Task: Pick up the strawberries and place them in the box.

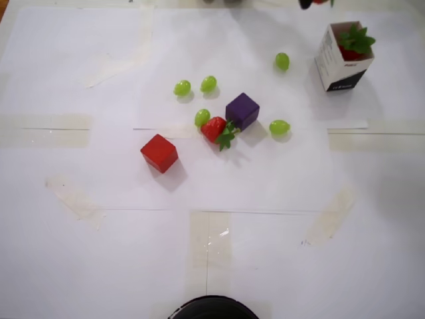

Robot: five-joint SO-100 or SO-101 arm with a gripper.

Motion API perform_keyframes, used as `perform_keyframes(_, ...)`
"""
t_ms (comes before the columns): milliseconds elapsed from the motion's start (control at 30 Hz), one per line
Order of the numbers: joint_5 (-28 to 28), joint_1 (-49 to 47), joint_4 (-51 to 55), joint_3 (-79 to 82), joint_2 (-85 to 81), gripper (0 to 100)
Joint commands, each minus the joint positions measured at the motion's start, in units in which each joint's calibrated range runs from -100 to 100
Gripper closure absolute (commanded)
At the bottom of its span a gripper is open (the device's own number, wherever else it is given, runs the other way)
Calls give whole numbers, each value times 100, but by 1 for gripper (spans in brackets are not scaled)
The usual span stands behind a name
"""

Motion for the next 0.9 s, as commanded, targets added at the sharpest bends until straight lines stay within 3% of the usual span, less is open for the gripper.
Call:
perform_keyframes(0, -376, -591, -317, 264, -127, 89)
perform_keyframes(267, -894, -1091, -1501, 1355, -49, 89)
perform_keyframes(567, -1079, -1142, -2898, 2282, 97, 89)
perform_keyframes(867, -1094, -1091, -2964, 2528, 140, 89)
